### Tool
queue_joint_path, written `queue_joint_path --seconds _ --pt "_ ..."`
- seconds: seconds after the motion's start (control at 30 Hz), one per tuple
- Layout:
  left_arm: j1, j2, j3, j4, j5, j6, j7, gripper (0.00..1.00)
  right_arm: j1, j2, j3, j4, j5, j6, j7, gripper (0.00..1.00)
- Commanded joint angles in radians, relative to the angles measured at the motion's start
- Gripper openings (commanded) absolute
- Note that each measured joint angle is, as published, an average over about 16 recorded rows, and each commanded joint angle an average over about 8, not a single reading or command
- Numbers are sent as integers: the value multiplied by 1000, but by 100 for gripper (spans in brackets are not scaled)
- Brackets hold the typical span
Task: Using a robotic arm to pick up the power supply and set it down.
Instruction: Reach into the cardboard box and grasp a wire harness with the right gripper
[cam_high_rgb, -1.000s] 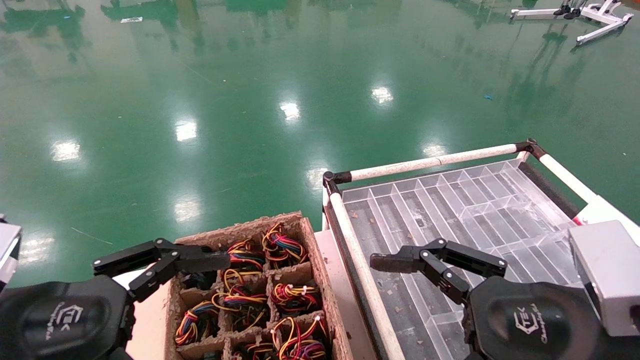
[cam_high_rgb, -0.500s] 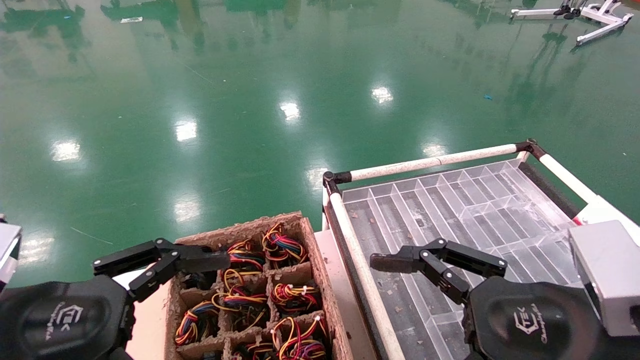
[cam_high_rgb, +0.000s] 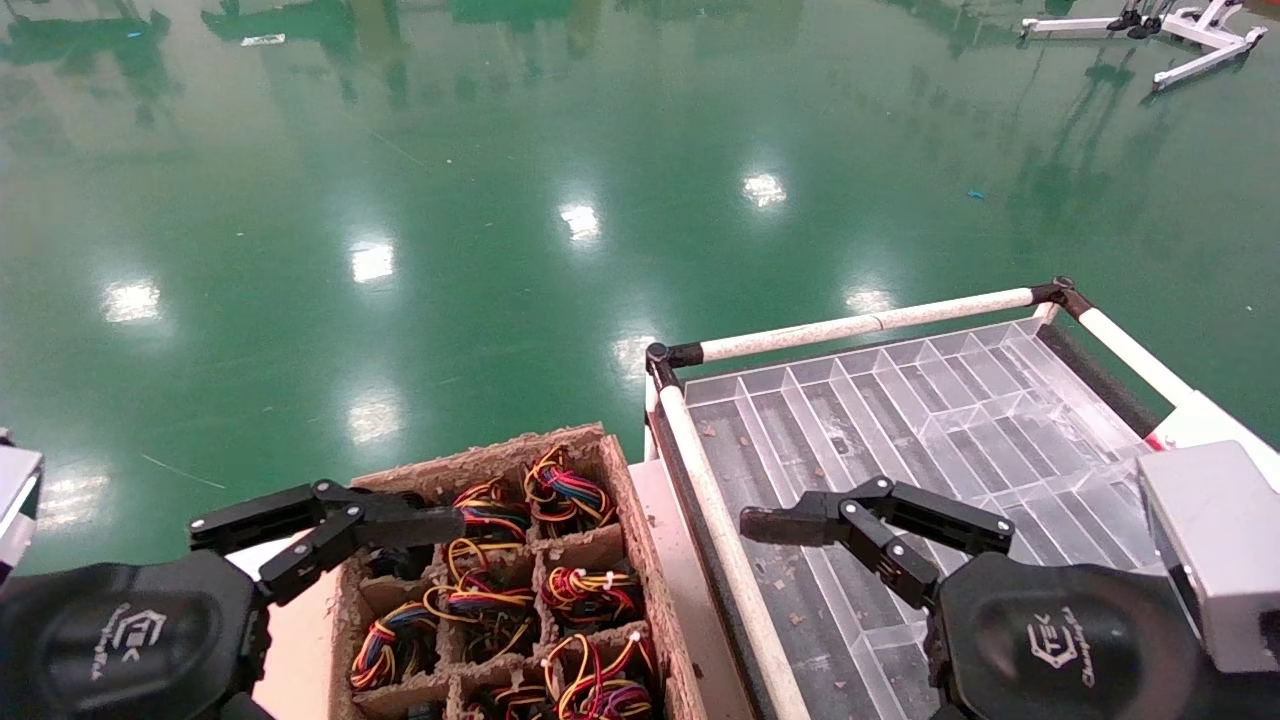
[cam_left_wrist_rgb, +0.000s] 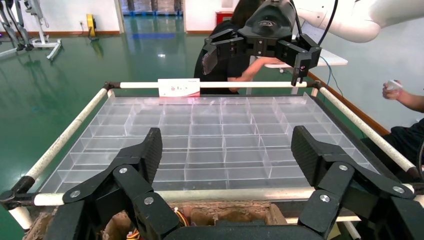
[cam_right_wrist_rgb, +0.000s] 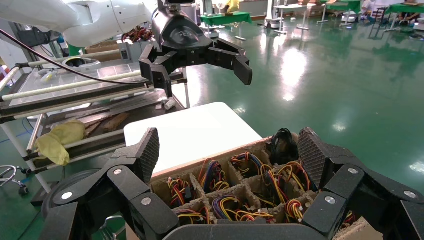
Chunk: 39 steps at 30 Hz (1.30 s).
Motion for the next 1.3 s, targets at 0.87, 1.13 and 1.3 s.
queue_joint_path --seconds 0.87,1.13,1.3 --pt "0 0 0 1 0 0 0 0 -11 -3 -73 39 -173 41 5 100" --pt "0 0 1 1 0 0 0 0 64 -81 -171 49 -338 35 54 65" --pt "0 0 1 1 0 0 0 0 108 -134 -215 45 -408 41 93 8"
